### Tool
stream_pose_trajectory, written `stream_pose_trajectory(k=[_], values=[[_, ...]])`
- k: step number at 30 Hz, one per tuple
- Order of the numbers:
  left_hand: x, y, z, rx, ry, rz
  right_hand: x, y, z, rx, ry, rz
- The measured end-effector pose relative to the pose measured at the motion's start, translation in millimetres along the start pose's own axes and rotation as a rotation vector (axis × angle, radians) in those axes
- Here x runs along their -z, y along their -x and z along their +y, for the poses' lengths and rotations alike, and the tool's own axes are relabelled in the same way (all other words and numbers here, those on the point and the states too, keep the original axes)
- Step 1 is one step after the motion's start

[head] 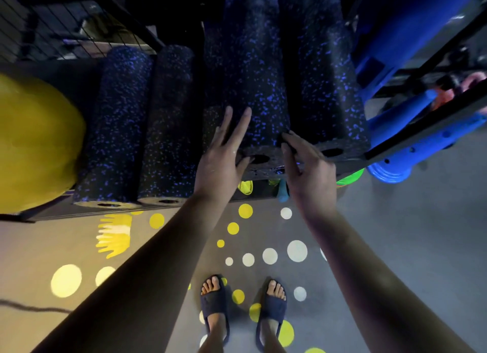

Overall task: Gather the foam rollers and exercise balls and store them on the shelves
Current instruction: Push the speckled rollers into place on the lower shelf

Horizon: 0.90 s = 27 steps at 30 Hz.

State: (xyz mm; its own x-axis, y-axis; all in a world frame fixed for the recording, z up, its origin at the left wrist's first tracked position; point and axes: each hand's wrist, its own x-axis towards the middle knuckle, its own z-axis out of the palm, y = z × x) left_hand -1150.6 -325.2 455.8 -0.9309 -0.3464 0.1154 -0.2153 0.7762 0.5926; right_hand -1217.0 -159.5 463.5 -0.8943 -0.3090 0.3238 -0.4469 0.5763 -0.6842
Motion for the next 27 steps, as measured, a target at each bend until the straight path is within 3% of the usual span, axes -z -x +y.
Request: stream_pose_trajectory(k=[6,9,12,15,17,20,24,27], values=[[3.4,-1.6,10.8,0.058,0.035,-0.093,1.9,14.8,-8.7,0.010,0.077,-0.019],[13.7,1.2,1.3,0.013,0.153,-0.103,2.3,28.0,-24.2,0.129,0.143,0.003],[26.3,27.2,-40.6,0.064,0.221,0.073,-11.2,40.7,-33.5,0.292,0.095,-0.092],[34.8,77.4,-105.0,0.263,-0.018,0.271,-53.5,53.5,-42.3,0.386,0.057,-0.296],[39.8,108.7,-141.6,0.314,-0.144,0.150,-91.1,56.9,-49.6,0.400,0.130,-0.440],[51.4,132.3,-174.2,0.200,-0.211,-0.170,-143.2,43.2,-54.1,0.432,0.318,-0.515],[57.5,119.9,-177.4,0.048,-0.267,-0.246,-170.7,17.9,-58.9,0.154,0.528,-0.646],[55.8,88.1,-172.7,0.075,-0.360,-0.331,-172.8,18.0,-59.8,0.135,0.595,-0.670]])
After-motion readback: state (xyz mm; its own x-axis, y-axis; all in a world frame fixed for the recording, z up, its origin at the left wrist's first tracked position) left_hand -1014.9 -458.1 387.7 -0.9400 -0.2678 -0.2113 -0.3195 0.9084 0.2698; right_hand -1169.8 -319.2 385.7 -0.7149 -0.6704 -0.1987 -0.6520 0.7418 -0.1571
